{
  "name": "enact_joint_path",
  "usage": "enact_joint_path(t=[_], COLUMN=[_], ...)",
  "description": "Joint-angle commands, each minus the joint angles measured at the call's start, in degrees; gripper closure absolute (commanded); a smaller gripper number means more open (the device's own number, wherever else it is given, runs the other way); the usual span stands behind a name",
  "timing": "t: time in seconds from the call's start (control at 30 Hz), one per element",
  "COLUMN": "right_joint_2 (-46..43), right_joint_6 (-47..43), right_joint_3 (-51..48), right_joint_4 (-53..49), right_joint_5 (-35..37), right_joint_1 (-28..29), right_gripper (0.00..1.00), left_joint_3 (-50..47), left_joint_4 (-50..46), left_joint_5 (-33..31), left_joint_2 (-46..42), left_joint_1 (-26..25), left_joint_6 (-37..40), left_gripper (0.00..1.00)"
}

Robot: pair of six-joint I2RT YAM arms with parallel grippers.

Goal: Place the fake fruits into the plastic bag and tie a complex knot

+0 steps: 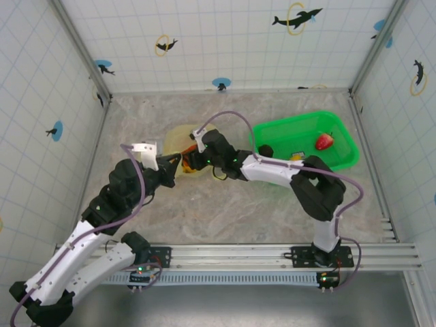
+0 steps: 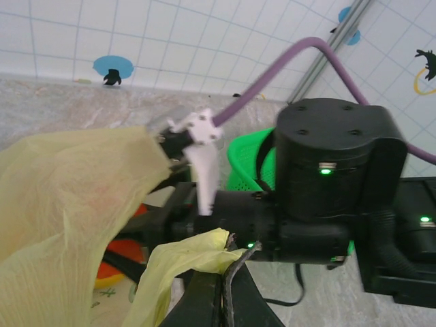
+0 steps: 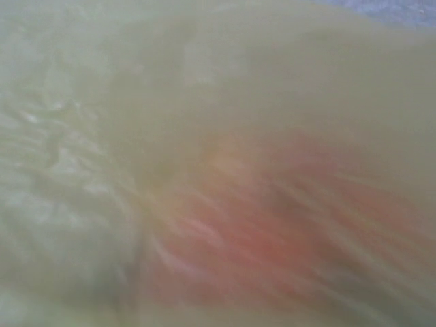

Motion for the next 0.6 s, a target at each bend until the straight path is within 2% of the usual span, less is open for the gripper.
enact_joint_path(t=[0.0,0.13,0.23,0.3,0.57], right_joint_2=[3.18,0.79,-2.29,-4.39,-19.62], right_joint_6=[0.02,-1.30,-1.53,-1.70,-1.52], right_joint_3=[5.58,3.22,1.01,-0.30,-11.52], right_joint_4=[2.02,2.63,2.71,2.19,4.25], right_joint_5=[2.90,3.24,0.29,-0.95,-3.77], right_joint_1=[1.15,1.38,0.86,0.87,-0.33], right_gripper=[0.25,0.19,0.20,0.24,0.76], left_joint_3=[2.37,2.93,2.28,1.78,1.97], left_joint_4=[0.51,-0.14,0.34,0.84,1.69], left_joint_5=[-0.37,-0.75,-0.63,-0.50,-0.61], left_joint_2=[0.34,0.45,0.37,0.45,0.76], left_joint_1=[-0.39,-0.39,-0.39,-0.39,-0.41], left_joint_6=[0.57,0.79,0.65,0.62,0.61], left_gripper=[1.00,1.00,1.00,1.00,1.00])
